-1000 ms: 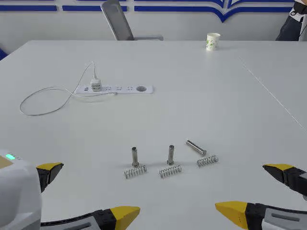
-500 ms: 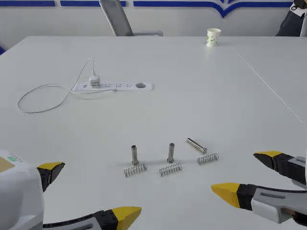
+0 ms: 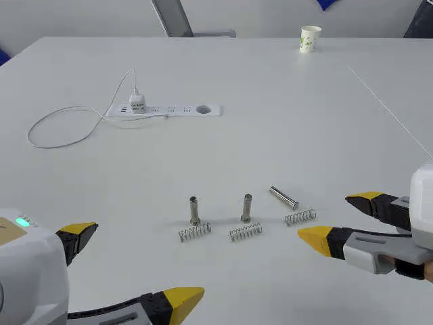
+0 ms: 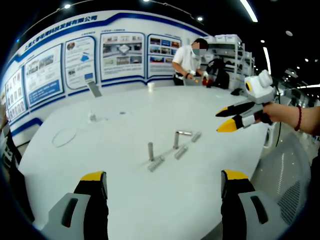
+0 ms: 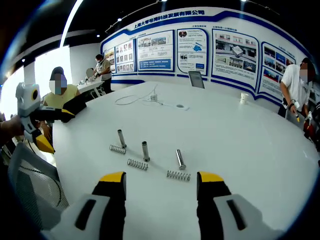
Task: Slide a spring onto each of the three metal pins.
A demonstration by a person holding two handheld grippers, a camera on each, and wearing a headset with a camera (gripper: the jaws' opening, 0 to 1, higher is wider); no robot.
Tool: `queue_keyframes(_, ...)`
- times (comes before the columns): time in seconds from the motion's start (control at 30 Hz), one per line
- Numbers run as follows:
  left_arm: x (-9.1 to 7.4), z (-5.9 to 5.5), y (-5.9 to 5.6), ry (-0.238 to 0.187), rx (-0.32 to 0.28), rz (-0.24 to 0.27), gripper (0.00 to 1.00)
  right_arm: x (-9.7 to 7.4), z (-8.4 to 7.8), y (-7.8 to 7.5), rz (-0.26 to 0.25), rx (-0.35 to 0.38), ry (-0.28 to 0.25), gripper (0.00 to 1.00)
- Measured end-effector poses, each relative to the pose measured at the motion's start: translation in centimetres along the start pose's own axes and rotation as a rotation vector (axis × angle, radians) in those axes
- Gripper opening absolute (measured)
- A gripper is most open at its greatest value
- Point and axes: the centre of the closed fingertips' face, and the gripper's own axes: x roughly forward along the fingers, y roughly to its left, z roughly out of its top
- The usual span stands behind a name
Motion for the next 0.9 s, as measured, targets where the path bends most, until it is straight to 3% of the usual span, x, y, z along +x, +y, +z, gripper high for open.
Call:
queue_keyframes(0.47,0.6,-0.2,-0.1,-0.006,-0.008,0.009,0.94,3.0,0.8,-1.8,0.022,0.006,0.0,0.48)
queue_keyframes(0.9,0.9,-0.9,0.1,0.006,-0.027,0.022,0.93,6.1,0.5,-2.2,0.044,-0.014,0.02,0.4)
